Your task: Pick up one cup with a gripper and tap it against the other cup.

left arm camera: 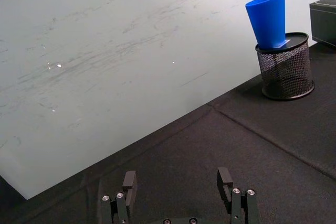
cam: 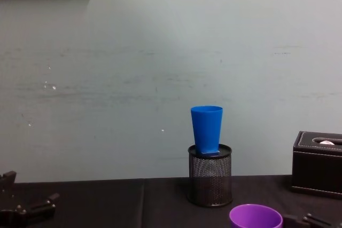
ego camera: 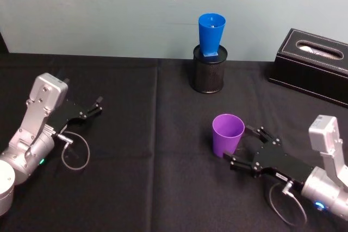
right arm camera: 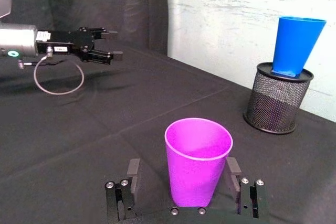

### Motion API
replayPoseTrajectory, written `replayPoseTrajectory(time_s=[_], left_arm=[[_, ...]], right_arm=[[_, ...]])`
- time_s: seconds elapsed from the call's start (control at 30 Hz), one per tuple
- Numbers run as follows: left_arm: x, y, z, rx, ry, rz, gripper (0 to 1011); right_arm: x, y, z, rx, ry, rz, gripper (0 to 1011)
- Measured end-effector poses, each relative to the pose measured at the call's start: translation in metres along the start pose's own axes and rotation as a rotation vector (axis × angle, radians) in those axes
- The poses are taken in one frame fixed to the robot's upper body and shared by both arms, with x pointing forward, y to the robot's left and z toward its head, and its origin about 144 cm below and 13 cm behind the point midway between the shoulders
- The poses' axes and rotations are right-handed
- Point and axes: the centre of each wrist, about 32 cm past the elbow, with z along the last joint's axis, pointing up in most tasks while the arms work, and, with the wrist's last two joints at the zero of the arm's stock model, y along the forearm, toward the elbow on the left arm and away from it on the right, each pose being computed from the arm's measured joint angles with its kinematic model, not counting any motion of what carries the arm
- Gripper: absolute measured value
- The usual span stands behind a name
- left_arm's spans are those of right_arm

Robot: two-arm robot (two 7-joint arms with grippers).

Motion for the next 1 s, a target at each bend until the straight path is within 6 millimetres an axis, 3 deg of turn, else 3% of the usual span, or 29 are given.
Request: replayPoseTrajectory(time_s=[0.63, 1.0], left_arm=[[0.0, 0.0, 0.0, 0.0, 0.0, 0.0, 1005], [0.0, 0.0, 0.0, 0.0, 0.0, 0.0, 1005]], right_arm=[[0.006, 0.035, -0.001, 0.006, 0.012, -0.037, 1003], [0.006, 0.042, -0.004, 0.008, 0.024, -0.056, 1003]])
